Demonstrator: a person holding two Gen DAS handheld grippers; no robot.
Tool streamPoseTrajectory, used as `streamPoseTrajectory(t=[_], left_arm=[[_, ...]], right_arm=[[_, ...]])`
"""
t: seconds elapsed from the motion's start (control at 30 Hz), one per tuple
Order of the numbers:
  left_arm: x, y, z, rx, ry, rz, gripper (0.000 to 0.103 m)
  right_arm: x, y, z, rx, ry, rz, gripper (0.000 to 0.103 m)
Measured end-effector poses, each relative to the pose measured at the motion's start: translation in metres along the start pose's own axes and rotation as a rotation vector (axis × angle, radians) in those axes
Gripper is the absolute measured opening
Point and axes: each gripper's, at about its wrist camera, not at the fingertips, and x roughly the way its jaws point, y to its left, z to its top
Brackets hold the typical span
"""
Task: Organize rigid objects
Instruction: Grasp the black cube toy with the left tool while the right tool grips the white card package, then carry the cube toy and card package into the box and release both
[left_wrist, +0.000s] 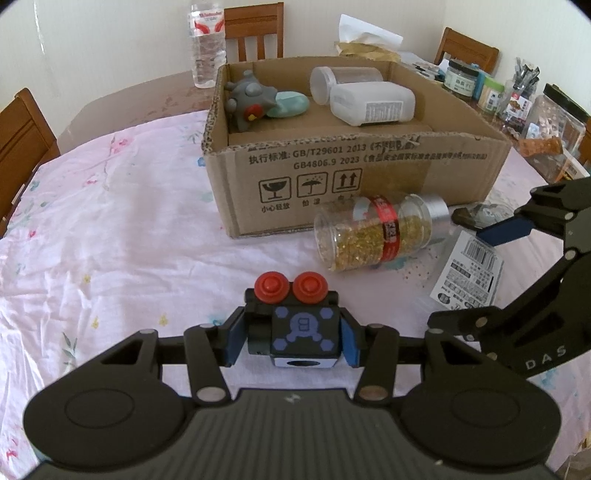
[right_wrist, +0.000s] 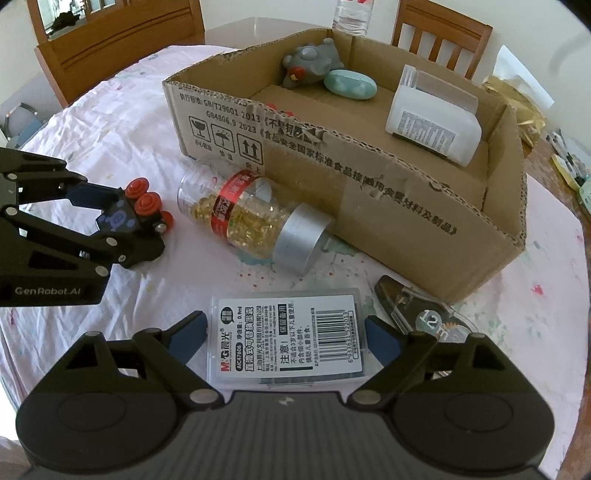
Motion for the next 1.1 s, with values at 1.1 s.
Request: streamPoseTrajectory(t=[1.1], left_arm=[[-0.075, 0.011, 0.048, 0.036, -0.079, 0.004, 0.05]], right_arm=[[-0.083, -0.06, 0.081, 0.011, -0.231, 0.0, 0.094]])
